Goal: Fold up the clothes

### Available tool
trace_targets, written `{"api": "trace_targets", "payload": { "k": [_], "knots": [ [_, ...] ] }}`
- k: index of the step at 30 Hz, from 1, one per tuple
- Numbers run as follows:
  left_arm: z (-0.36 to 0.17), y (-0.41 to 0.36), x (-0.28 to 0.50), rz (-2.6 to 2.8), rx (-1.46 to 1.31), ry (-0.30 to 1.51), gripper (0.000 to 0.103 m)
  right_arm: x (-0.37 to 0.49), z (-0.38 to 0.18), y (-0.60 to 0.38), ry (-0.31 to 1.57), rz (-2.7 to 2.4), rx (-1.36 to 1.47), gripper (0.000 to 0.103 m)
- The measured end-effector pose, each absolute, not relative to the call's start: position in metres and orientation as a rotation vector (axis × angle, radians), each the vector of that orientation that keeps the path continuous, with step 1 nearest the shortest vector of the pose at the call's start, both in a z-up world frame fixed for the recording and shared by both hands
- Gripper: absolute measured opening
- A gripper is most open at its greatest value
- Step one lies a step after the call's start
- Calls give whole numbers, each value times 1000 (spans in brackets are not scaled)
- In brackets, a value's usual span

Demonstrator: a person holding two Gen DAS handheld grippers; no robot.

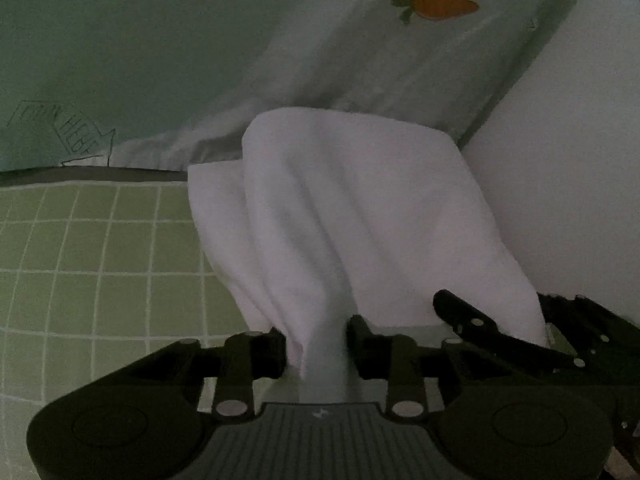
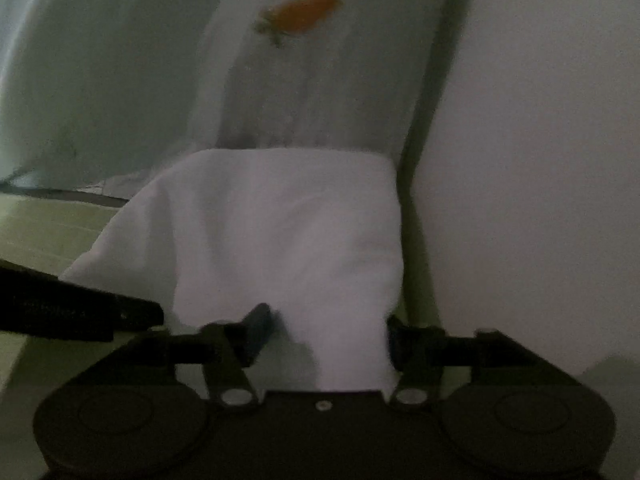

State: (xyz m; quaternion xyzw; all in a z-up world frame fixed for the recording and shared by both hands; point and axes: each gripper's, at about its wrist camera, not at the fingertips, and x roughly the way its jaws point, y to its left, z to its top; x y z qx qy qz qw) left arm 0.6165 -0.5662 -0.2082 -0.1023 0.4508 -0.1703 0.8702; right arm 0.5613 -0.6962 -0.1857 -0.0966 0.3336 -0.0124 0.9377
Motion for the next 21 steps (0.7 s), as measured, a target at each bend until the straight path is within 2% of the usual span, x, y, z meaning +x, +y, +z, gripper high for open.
{"api": "trace_targets", "payload": {
  "k": [5, 7, 10, 13, 17, 21],
  "knots": [
    [-201, -555, 611, -378, -178, 936, 45, 542, -171, -684, 600, -93, -280, 64],
    [-196, -547, 609, -368, -197, 945, 45, 528, -162, -678, 511, -135, -360, 78],
    [-192, -537, 605, -347, -195, 936, 52, 507, -152, -675, 454, -123, -376, 78],
    [-193, -532, 595, -317, -162, 933, 61, 498, -160, -672, 528, -66, -278, 78],
    [-188, -518, 578, -280, -193, 961, 61, 472, -191, -647, 639, 3, -241, 78],
    [-173, -503, 551, -244, -141, 936, 61, 435, -216, -619, 627, -54, -273, 78]
  ]
}}
